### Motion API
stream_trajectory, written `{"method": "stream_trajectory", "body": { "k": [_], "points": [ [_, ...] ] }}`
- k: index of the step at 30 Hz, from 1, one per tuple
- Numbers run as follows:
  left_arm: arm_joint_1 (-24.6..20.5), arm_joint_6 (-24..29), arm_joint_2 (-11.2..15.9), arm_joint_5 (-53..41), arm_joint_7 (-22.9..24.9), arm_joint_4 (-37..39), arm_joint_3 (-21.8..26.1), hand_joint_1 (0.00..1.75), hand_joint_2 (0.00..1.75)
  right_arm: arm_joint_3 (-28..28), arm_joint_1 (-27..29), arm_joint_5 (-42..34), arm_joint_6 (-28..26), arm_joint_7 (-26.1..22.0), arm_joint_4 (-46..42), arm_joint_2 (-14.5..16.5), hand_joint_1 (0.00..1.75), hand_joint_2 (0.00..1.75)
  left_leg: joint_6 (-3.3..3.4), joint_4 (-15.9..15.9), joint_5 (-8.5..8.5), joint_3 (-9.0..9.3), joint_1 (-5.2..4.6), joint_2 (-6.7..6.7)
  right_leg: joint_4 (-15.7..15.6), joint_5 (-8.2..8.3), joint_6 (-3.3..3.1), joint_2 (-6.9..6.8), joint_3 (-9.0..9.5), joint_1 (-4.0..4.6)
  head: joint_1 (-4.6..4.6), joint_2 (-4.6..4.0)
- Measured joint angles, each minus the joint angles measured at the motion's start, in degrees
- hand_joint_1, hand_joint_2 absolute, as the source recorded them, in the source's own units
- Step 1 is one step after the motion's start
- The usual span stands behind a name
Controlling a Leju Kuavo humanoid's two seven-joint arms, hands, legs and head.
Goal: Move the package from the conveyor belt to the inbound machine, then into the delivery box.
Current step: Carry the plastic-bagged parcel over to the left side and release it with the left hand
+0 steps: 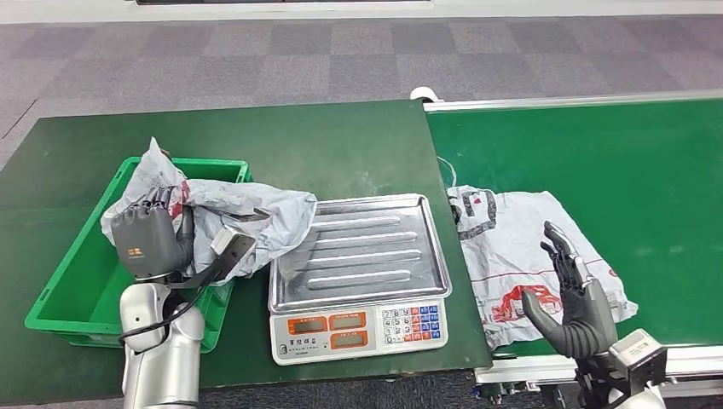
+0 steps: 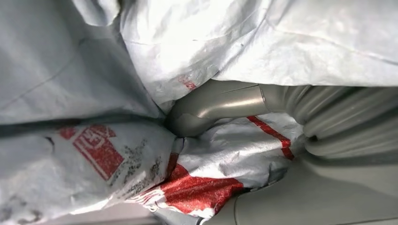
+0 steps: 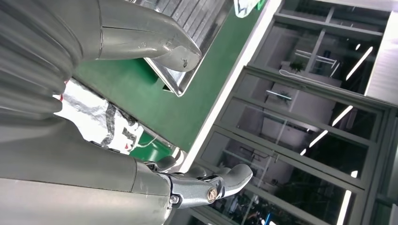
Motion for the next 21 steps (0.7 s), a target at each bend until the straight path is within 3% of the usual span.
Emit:
{"method": "stream_trajectory", "body": {
  "k": [2,5,6,15,18,21],
  "points": [
    [-0.2,0.0,0.0,-1.8,3.2,1.4,-0.1,0.51,1.75,0.0,0.0,0.0,0.0,0.0,0.0,0.0,0.00,1.75,0.01,0.0,-0.02,-0.01,0.00,-0.01,0.0,-0.01,0.00,-0.02,0.01,0.00,0.00,0.00],
    [-0.2,0.1,0.1,-3.1,8.7,2.3,-1.2,0.08,1.75,0.0,0.0,0.1,0.0,0.0,0.0,-0.1,0.00,1.75,0.02,0.0,-0.03,-0.01,0.00,-0.02,0.0,-0.02,-0.01,-0.05,0.01,0.01,-0.01,0.00],
    [-0.1,0.1,0.2,-3.2,10.0,2.3,-1.8,0.02,1.75,0.0,0.0,0.1,0.0,0.0,0.0,-0.1,0.00,1.75,0.02,0.0,-0.03,-0.01,0.01,-0.02,0.0,-0.02,-0.01,-0.05,0.02,0.01,0.00,0.00],
    [1.7,0.2,2.7,-3.2,17.2,-0.3,-7.4,0.00,1.75,0.0,1.2,-0.6,0.0,0.0,0.0,-0.7,0.00,1.75,0.02,0.0,-0.02,-0.01,0.01,-0.03,0.0,-0.02,-0.01,-0.06,0.06,0.01,0.01,0.00],
    [2.9,0.2,3.3,-3.2,17.3,-3.5,-8.3,0.00,1.75,0.1,1.1,-0.6,0.0,0.0,0.2,-1.1,0.00,1.75,0.02,0.0,-0.02,-0.02,0.01,-0.03,0.0,-0.02,-0.01,-0.06,0.06,0.01,0.01,0.00],
    [4.3,0.2,3.5,-2.8,14.3,-9.1,-8.5,0.00,1.75,0.4,1.1,-0.6,0.0,0.0,0.4,-1.4,0.00,1.75,0.02,0.0,-0.02,-0.03,0.01,-0.05,0.0,-0.03,-0.01,-0.07,0.05,0.01,0.01,0.00]
  ]
}}
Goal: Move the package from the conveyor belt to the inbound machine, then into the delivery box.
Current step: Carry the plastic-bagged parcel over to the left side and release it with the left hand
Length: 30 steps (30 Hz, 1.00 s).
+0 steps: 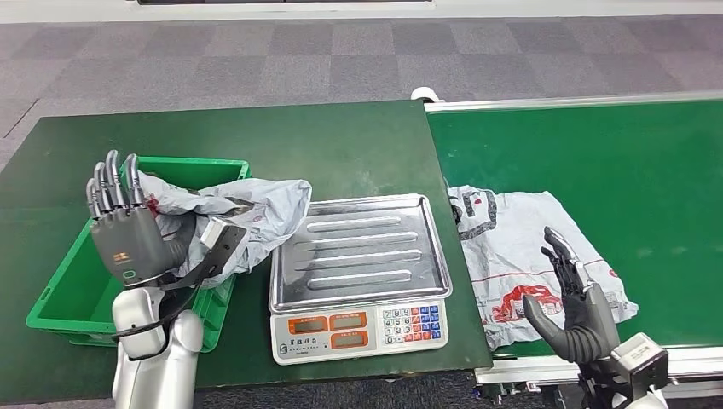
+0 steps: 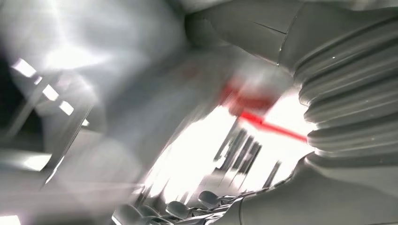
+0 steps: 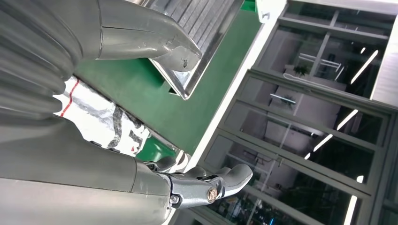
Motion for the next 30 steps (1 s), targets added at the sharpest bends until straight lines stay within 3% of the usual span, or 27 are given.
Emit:
{"method": "stream_trajectory", "body": {
  "k": [4,8,10,13,18,30],
  "points": [
    [0.7,0.0,-0.2,2.9,-5.2,-5.6,0.6,0.00,1.75,0.4,0.0,0.0,0.0,0.0,0.1,-0.2,0.00,1.75,0.00,0.0,0.00,-0.03,0.01,-0.05,0.0,-0.02,-0.02,-0.04,0.02,0.02,0.00,0.00],
    [-0.4,0.0,-1.9,18.4,-27.7,-11.1,8.2,0.00,1.75,1.2,-0.2,-0.1,0.0,0.0,0.6,-0.7,0.00,1.75,-0.01,0.0,0.00,0.02,0.02,-0.01,0.0,-0.02,-0.03,-0.02,0.02,0.03,0.00,0.00],
    [-0.9,0.0,-2.5,23.8,-33.3,-13.7,12.2,0.00,1.75,1.7,-0.5,-0.1,0.0,0.0,1.1,-1.1,0.00,1.75,-0.02,0.0,0.00,0.04,0.02,0.02,0.0,-0.02,-0.03,-0.01,0.02,0.05,0.00,0.00],
    [-1.5,0.0,-3.0,28.6,-34.2,-17.9,15.1,0.00,1.75,2.6,-1.4,-0.2,0.0,0.0,2.1,-1.6,0.00,1.75,-0.03,0.0,0.02,0.03,0.04,-0.01,0.0,-0.02,-0.04,-0.04,0.03,0.08,0.00,0.00],
    [-1.9,0.0,-3.2,36.9,-34.4,-23.2,15.6,0.00,1.75,3.7,-3.2,-0.2,0.0,0.0,3.6,-2.1,0.00,1.75,-0.04,0.0,0.03,0.07,0.04,-0.03,0.0,-0.02,-0.04,-0.04,0.07,0.04,0.01,0.00],
    [-1.9,0.0,-3.2,38.1,-34.4,-26.1,15.6,0.00,1.75,4.1,-4.1,-0.2,0.0,0.0,4.7,-2.5,0.00,1.75,-0.04,0.0,0.02,0.07,0.04,-0.03,0.0,-0.02,-0.04,-0.04,0.07,0.05,0.00,0.00]
  ]
}}
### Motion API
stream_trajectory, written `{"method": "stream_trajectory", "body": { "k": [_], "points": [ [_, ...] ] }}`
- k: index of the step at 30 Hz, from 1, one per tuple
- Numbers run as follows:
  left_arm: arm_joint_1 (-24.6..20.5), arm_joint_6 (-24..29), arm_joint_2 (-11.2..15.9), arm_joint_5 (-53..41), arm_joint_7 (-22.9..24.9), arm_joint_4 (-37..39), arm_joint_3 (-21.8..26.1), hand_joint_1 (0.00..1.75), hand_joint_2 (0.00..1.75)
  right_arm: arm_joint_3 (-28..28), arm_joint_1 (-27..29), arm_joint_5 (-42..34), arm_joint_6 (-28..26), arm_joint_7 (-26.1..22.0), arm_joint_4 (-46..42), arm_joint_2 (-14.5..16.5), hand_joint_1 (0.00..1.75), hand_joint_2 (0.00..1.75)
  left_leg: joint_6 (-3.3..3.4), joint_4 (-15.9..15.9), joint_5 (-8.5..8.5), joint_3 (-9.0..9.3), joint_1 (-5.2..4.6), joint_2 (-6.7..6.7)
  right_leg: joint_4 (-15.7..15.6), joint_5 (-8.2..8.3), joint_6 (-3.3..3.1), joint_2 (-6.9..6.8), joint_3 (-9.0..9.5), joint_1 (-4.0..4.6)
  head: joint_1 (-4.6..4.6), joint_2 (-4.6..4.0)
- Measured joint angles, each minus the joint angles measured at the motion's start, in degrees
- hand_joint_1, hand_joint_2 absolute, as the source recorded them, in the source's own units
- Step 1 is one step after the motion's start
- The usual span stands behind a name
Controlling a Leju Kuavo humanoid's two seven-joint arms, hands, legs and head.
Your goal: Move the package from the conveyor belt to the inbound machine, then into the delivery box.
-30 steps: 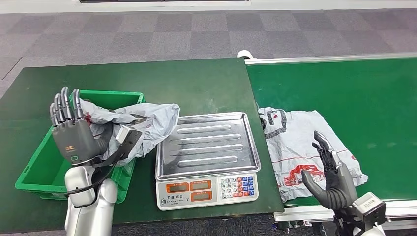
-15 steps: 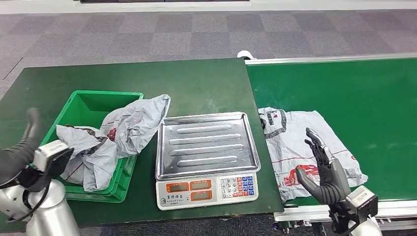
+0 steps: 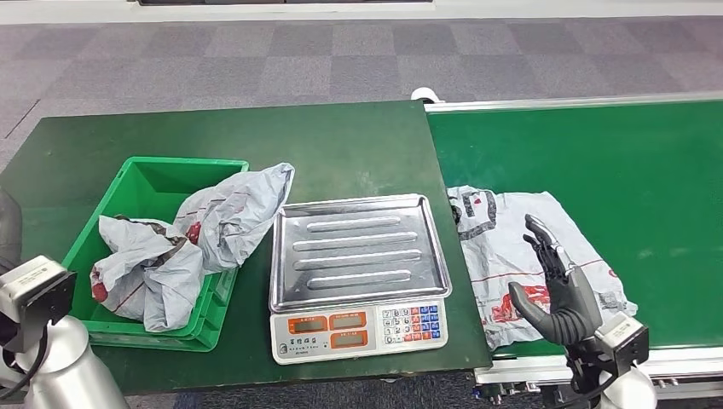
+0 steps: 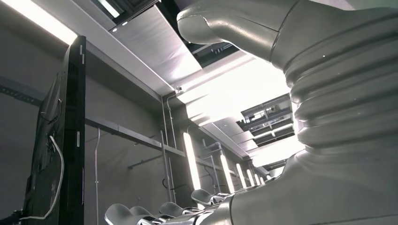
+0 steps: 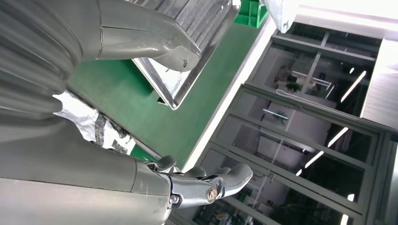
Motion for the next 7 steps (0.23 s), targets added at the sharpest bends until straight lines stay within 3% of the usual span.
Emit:
{"method": "stream_trajectory", "body": {
  "k": [7],
  "points": [
    [-0.2,-0.3,0.0,7.7,0.1,1.3,-4.4,0.00,1.75,0.1,-0.6,0.0,0.0,0.0,0.5,-0.1,0.00,1.75,0.01,0.0,0.01,0.02,0.00,-0.04,0.0,0.00,0.01,-0.04,0.01,-0.01,0.00,0.00]
  ]
}}
